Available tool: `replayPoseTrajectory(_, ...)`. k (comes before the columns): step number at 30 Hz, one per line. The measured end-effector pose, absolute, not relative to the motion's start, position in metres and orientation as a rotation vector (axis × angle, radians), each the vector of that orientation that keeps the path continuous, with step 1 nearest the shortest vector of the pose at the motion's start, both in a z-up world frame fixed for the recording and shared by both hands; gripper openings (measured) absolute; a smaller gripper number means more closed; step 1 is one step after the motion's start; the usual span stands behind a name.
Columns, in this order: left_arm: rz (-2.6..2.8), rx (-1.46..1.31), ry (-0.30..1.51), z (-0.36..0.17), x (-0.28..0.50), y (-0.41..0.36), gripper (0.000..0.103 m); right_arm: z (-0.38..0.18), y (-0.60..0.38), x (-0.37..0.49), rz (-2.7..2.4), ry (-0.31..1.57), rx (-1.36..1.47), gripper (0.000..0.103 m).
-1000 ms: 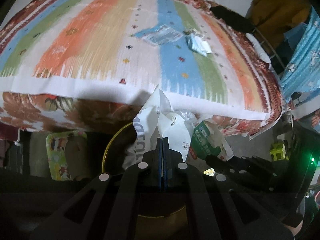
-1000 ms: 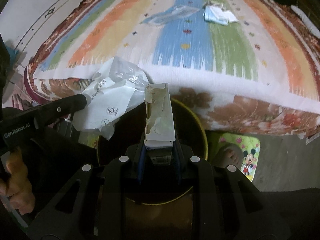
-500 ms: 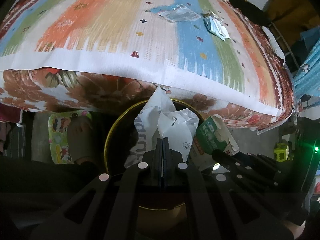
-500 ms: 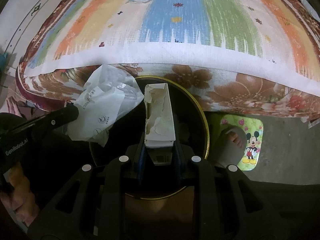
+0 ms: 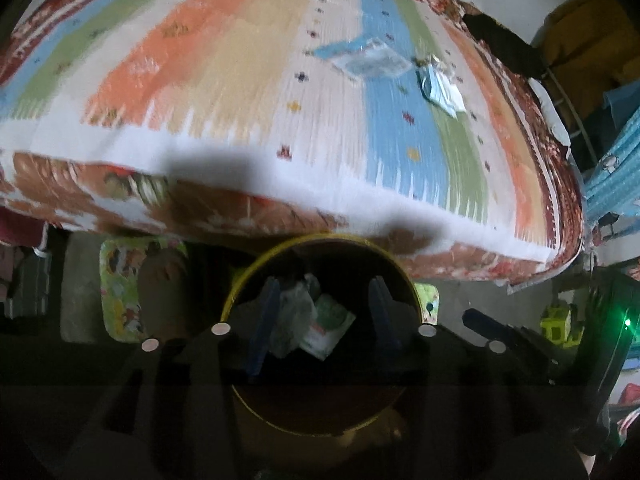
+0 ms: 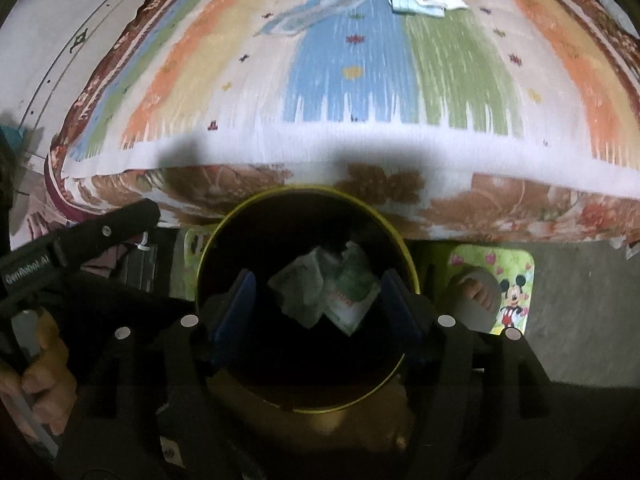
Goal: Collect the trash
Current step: 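Open both tools to drop the bag and box into the bin, then move both open tools back toward the blue-printed packet and white papers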
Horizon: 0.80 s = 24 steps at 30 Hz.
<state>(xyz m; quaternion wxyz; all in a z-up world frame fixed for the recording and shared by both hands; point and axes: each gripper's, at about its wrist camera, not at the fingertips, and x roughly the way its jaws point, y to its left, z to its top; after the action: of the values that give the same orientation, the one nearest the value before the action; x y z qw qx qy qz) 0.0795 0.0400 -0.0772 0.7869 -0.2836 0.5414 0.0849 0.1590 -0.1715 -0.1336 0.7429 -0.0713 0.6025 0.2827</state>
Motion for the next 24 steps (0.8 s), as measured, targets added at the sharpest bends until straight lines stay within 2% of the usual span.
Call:
replayPoseTrajectory(4,0.202,-0.612,1.134,-0.069,0.084,0.047,0.058,-0.12,-0.169,0.169,0.613,1.262,-0.171,0.069)
replayPoseTrajectory(9,0.206,-0.623,1.102,-0.054,0.095,0.06,0.064,-0.099,-0.168,0.188,0.611,1.188,-0.179,0.07)
replayPoseTrajectory(11,0.216,-0.617,1.067,-0.045,0.098,0.066,0.072,-0.088,-0.167,0.196,0.6,1.142,-0.189,0.077)
replayPoseTrajectory(16,0.234,-0.577,1.012,-0.029,0.111,0.077,0.096,-0.069,-0.163,0.219,0.575,1.068,-0.184,0.086)
replayPoseTrajectory(20,0.251,-0.518,1.014,-0.024,0.129,0.082,0.097,-0.058,-0.16,0.235,0.582,1.027,-0.174,0.093)
replayPoseTrajectory(24,0.236,-0.542,1.043,-0.025,0.15,0.091,0.097,-0.049,-0.156,0.242,0.578,0.981,-0.203,0.094)
